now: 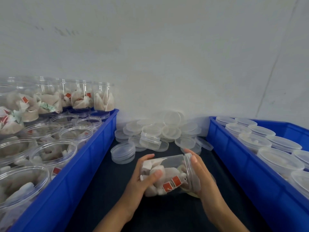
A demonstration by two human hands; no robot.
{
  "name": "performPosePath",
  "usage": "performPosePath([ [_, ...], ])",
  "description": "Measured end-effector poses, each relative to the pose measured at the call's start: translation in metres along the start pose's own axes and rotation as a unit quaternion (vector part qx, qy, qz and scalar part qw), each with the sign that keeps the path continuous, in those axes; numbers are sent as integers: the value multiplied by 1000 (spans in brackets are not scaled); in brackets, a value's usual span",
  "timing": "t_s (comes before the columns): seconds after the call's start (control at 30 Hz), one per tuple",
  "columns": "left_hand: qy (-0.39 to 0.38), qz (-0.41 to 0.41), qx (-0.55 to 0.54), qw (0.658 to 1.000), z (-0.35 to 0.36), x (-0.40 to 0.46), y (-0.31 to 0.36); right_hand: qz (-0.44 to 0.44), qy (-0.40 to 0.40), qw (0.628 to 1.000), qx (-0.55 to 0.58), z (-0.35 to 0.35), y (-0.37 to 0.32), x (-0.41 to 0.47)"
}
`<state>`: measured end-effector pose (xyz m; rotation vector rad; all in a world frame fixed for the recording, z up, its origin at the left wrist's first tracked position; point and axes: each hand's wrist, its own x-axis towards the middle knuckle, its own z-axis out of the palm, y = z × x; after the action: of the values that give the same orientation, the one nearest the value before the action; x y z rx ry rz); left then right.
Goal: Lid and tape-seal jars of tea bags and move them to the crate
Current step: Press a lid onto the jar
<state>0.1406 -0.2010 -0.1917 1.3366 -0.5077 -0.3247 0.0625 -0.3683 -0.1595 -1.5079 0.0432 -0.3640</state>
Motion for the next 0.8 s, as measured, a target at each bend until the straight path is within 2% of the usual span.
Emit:
performPosePath([
  [0.33, -4, -11, 13, 1000, -1, 0, 3, -151, 76, 983, -76, 19, 13, -9],
  [0.5, -19, -43, -7, 999, -7, 0, 6, -270, 35, 944, -188, 13, 10, -9],
  [0.63, -39, -70, -29, 996, -4, 0, 11, -371, 18, 877, -304, 7, 12, -6],
  [0.7, -49, -76, -31, 995, -6, 1, 11, -385, 11, 865, -323, 9, 13, -4],
  [0.8, -31, -65, -24, 997, -8, 1, 6, -366, 25, 867, -336, 14, 13, -2],
])
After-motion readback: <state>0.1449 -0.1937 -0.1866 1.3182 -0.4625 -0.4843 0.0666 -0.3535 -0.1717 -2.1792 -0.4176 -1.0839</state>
